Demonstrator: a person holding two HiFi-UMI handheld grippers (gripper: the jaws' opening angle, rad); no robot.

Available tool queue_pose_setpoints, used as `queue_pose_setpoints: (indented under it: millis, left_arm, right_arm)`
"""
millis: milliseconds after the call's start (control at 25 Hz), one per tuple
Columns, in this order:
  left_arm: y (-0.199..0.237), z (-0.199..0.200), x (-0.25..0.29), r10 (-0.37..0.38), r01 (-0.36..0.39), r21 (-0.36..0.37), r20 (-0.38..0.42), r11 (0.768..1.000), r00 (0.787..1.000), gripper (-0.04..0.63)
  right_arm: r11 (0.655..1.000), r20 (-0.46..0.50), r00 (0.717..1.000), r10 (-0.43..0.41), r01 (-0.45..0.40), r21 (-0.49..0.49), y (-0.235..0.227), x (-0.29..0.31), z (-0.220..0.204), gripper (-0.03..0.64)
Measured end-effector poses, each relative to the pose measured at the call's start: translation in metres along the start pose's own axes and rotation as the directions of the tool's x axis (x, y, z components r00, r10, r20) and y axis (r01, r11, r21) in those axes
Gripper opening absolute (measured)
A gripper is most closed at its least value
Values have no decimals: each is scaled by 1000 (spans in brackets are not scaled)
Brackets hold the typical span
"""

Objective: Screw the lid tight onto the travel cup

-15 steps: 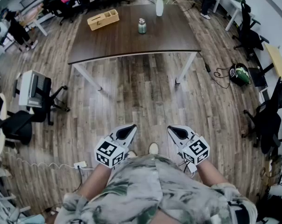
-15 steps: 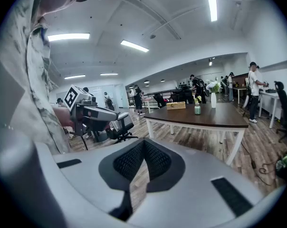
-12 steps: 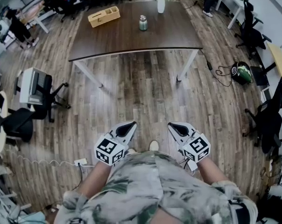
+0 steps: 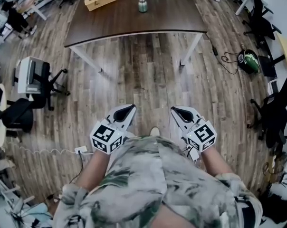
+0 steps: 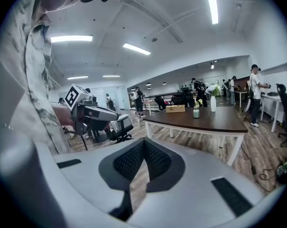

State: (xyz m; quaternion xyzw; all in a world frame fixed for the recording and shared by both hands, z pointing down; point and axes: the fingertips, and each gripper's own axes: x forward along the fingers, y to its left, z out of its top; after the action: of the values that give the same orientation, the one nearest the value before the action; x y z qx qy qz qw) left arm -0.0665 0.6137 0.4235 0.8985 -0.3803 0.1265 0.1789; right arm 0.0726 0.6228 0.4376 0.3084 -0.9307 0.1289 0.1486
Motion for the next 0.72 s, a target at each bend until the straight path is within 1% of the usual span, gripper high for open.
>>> queue_pose_setpoints:
  millis: [160,320,360,400,480,520,600,720]
  left_arm:
    - [2,1,9,17,-17,-1,7,1000,1000,23]
    - [18,3,14,35,-34,-15,27,999,999,25]
    - [23,6,16,36,-36,-11,36,999,999,26]
    - [28,8,19,36,-36,-7,46,999,998,26]
    - [42,13,27,37,-37,-5,61,999,997,38]
    - [50,15,31,37,-37,-7,65,999,997,62]
    - [67,21,41,32,-32,-6,69,999,997,134]
    - [99,30,55,29,-28,-8,77,1000,997,137]
  right_arm:
    - [1000,-1,1000,17,-17,1,-7,-1,-6,20]
    - [1000,33,999,16,-15,-15,-11,9,2,21]
    - [1000,38,999,12,-11,-18,-14,13,4,54]
    - [1000,41,999,7,-6,-19,-18,18,7,114]
    - [1000,43,999,-10,11,-20,-30,29,12,155]
    - [1000,43,999,-22,23,-20,-36,34,15,163]
    - [999,39,998,-48,49,-20,-49,46,21,178]
    - [997,23,997,-71,72,-29,-65,69,32,184]
